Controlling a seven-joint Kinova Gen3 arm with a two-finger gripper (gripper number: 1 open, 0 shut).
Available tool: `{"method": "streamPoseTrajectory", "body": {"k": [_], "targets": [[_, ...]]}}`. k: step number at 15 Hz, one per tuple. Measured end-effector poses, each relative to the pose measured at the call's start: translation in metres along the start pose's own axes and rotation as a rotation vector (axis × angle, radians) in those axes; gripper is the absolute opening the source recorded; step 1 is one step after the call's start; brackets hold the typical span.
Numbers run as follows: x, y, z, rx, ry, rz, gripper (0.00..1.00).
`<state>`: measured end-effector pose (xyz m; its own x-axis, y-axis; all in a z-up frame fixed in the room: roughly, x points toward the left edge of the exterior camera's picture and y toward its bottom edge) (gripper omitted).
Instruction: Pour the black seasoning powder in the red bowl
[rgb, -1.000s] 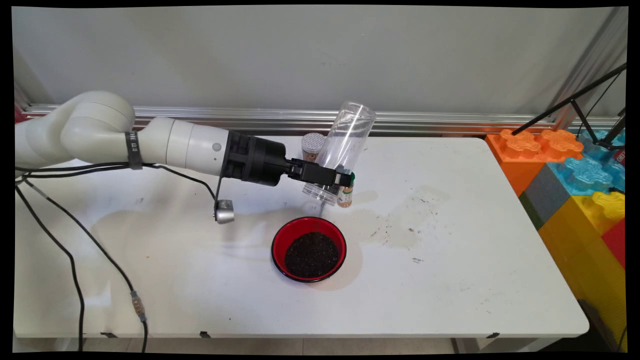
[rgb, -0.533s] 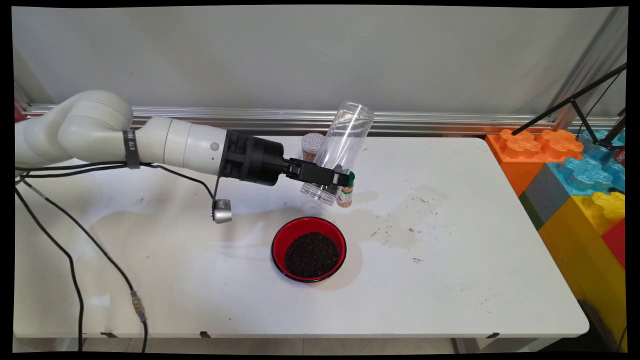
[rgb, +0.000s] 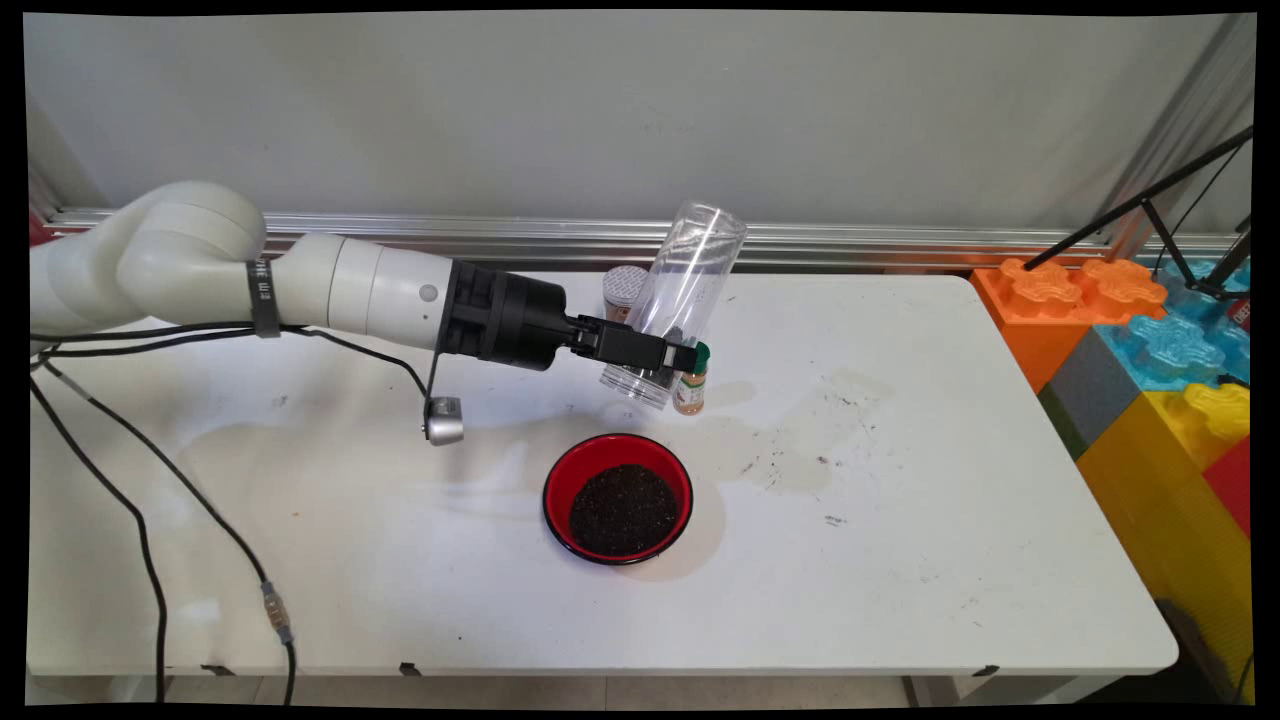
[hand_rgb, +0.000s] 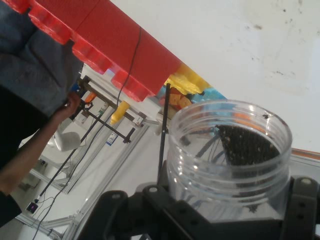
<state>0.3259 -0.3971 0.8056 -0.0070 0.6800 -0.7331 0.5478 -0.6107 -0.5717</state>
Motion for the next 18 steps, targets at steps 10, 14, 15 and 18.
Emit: {"method": "streamPoseTrajectory", "body": {"k": [10,14,15,18], "targets": [[0.0018,-0.0021,-0.002,0.012,-0.008,0.017,0.0],[0.0027,-0.0028,-0.0025,0.018,-0.009,0.033,0.0],[0.003,-0.0031,-0.0027,0.02,-0.008,0.037,0.0],[0.0043,-0.0035,-0.0035,0.025,-0.007,0.047,0.0]]}}
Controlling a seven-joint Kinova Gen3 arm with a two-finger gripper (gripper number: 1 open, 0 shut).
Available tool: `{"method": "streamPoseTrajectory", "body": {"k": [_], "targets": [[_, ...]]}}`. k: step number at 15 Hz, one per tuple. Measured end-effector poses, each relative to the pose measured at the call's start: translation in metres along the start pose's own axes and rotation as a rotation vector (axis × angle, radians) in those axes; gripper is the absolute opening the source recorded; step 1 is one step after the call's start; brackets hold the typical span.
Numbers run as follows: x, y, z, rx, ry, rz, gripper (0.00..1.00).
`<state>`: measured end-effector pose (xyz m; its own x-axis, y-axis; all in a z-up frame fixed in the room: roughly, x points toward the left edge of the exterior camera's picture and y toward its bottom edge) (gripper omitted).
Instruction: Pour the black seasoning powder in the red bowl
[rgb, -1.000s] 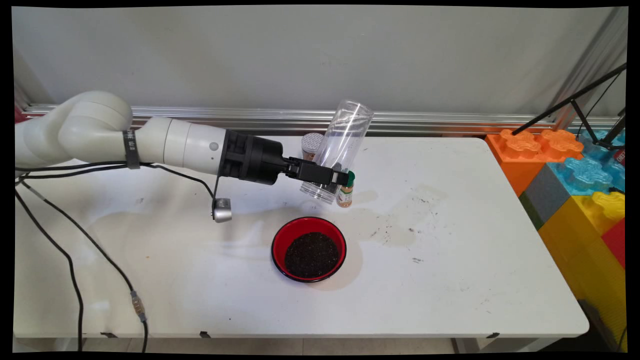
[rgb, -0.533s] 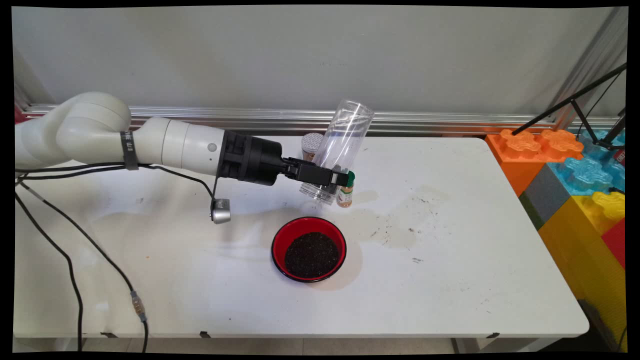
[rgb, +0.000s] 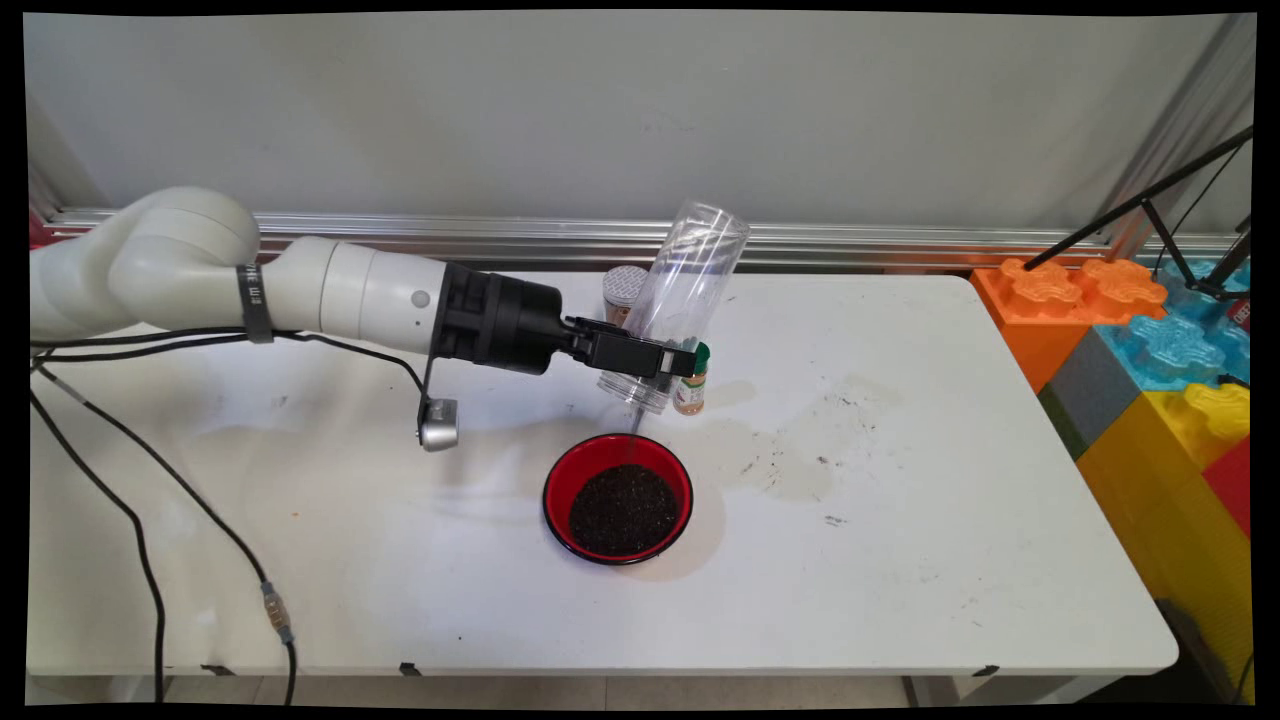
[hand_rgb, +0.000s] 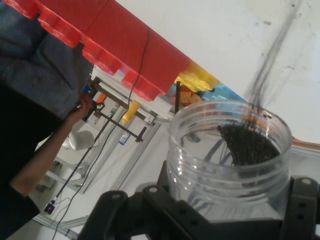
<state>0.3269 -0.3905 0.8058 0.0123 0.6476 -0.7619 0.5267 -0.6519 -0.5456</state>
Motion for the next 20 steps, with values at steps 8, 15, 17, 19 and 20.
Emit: {"method": "streamPoseTrajectory", "body": {"k": [8,15,17,19,20], "targets": [[0.003,-0.0001,-0.0002,0.006,-0.001,0.016,0.0],[0.0053,0.0005,-0.0004,0.007,0.002,0.009,0.0],[0.0057,0.0006,-0.0005,0.006,0.002,0.004,0.0],[0.0059,0.0004,-0.0004,0.008,0.003,-0.003,0.0],[0.0059,0.0004,-0.0005,0.008,0.004,-0.006,0.0]]}}
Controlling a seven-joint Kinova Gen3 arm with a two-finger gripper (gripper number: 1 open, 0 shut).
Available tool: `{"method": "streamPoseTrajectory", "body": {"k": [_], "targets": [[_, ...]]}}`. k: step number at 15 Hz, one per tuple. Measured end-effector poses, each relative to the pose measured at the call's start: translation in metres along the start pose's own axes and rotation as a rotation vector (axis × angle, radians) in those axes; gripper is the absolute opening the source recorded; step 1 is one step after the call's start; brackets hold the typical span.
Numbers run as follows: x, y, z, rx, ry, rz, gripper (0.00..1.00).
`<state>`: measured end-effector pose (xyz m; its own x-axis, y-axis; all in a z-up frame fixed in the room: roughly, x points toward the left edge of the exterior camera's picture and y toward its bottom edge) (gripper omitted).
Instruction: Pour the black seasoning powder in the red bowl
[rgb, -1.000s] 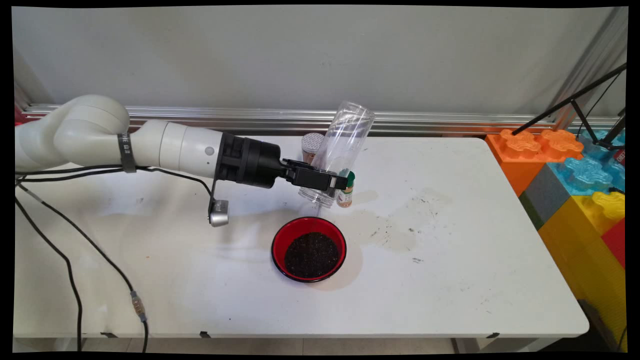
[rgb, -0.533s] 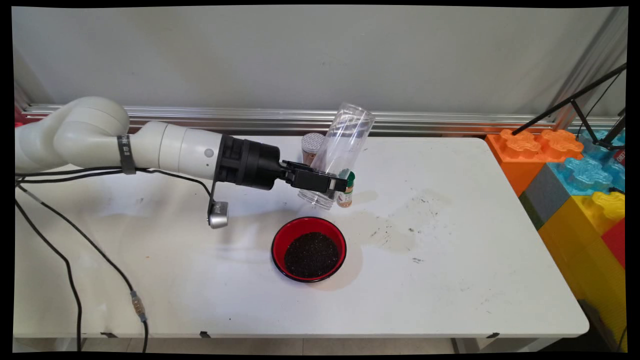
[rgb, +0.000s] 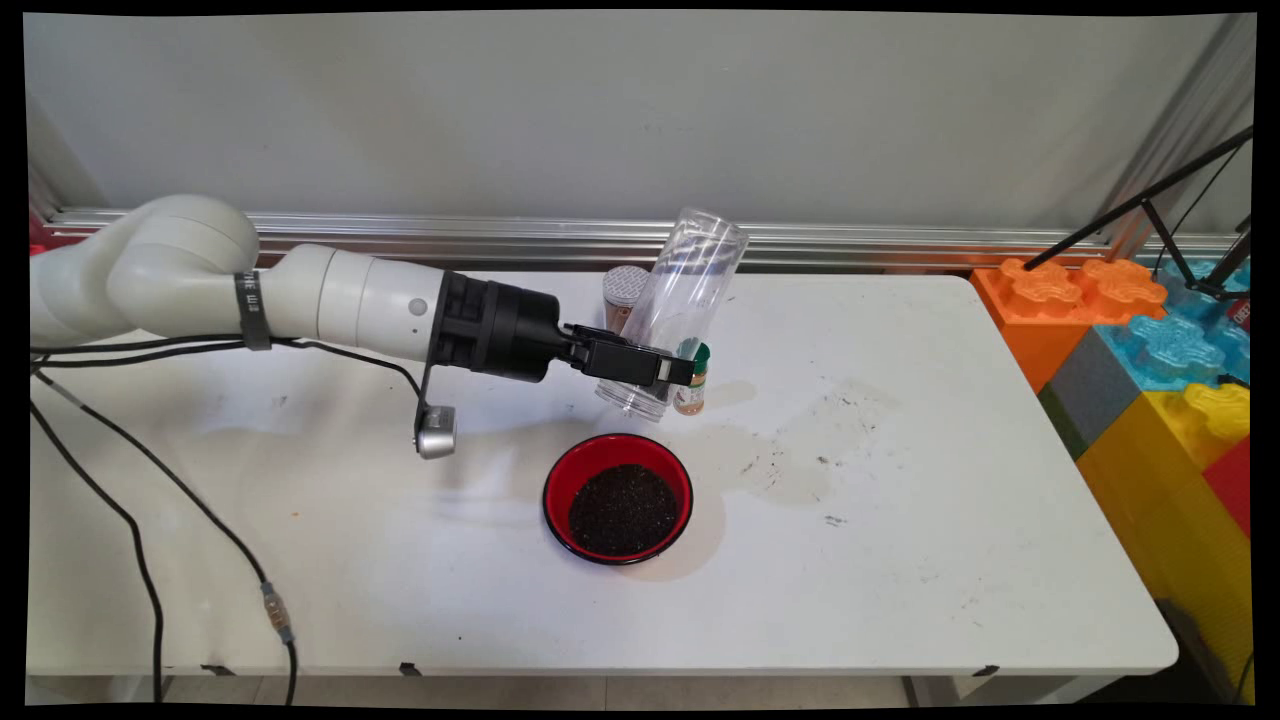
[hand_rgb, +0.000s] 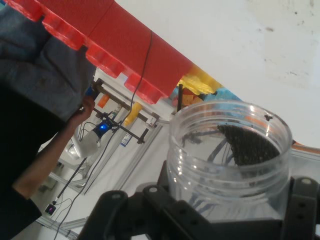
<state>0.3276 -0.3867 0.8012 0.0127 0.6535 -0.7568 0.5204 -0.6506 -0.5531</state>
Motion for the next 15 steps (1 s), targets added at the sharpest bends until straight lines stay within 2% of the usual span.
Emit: {"method": "streamPoseTrajectory", "body": {"k": [15], "targets": [[-0.001,0.0001,-0.0039,-0.017,0.023,-0.093,0.0]]}}
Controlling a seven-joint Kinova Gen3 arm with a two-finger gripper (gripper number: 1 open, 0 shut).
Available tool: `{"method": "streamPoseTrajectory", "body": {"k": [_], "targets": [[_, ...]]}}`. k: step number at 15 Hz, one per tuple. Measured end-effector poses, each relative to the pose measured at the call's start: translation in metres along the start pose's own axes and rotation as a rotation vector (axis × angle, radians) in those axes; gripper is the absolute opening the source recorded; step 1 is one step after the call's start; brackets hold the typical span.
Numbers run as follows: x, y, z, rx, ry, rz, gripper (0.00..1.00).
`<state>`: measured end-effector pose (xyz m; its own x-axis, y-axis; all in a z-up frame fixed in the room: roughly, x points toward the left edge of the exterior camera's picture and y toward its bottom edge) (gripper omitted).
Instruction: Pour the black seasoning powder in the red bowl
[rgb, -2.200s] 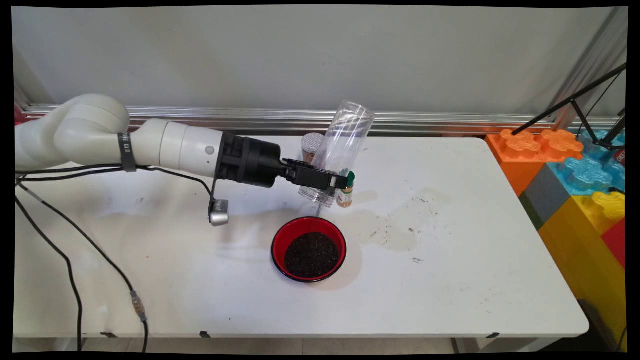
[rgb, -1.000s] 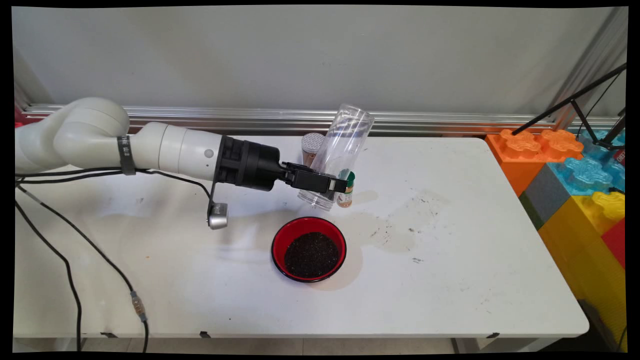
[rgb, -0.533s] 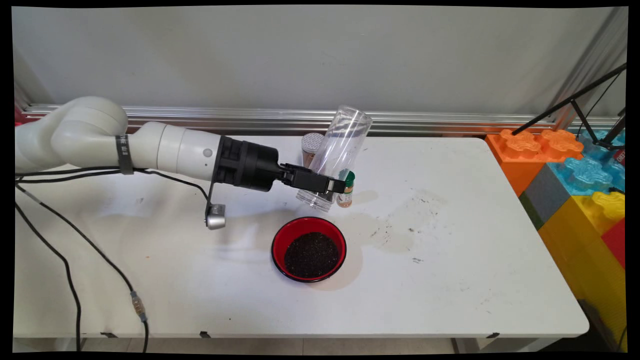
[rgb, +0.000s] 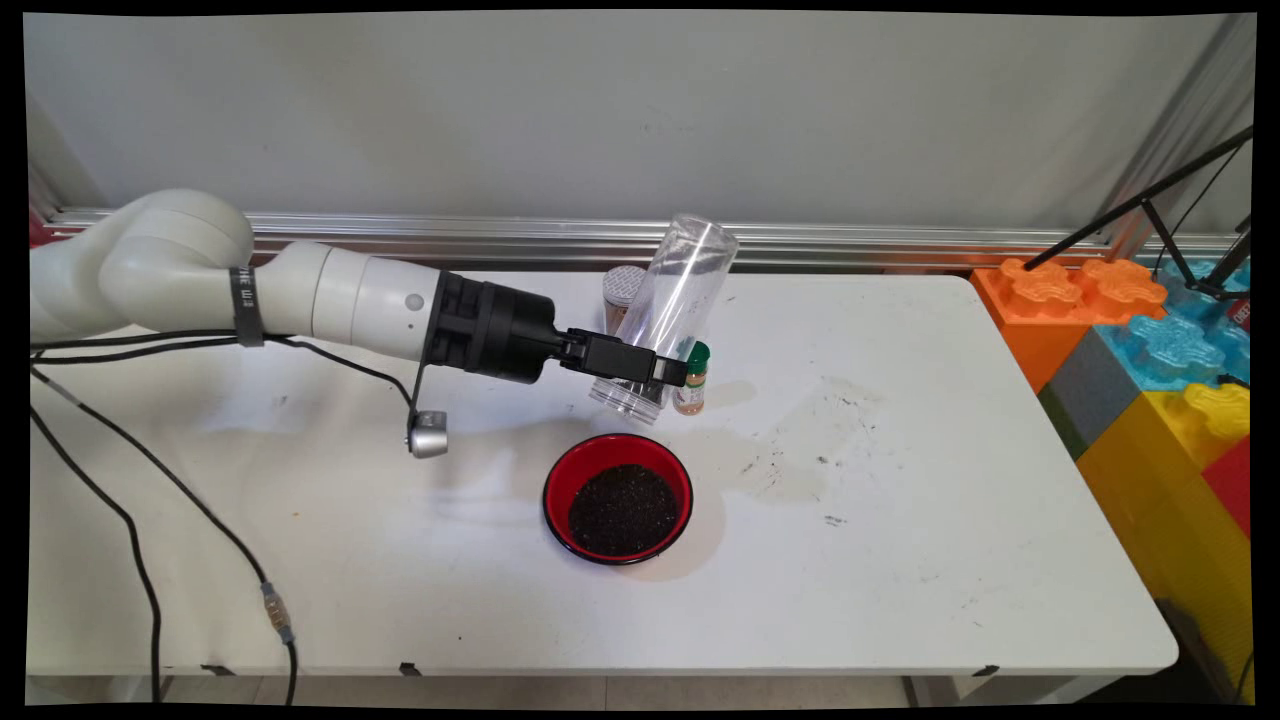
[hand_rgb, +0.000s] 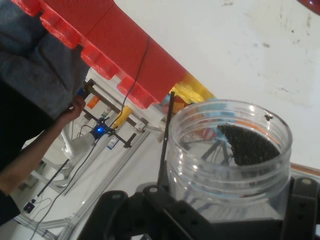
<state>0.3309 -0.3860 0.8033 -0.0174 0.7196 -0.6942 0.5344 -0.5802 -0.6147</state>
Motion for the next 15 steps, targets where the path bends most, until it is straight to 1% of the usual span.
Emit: {"method": "streamPoseTrajectory", "body": {"k": [4,8,13,15], "targets": [[-0.002,0.001,-0.002,-0.014,0.006,-0.056,0.0],[-0.006,0.001,-0.007,-0.037,0.018,-0.132,0.0],[-0.012,0.002,-0.013,-0.08,0.039,-0.225,0.0],[-0.015,0.002,-0.016,-0.103,0.049,-0.283,0.0]]}}
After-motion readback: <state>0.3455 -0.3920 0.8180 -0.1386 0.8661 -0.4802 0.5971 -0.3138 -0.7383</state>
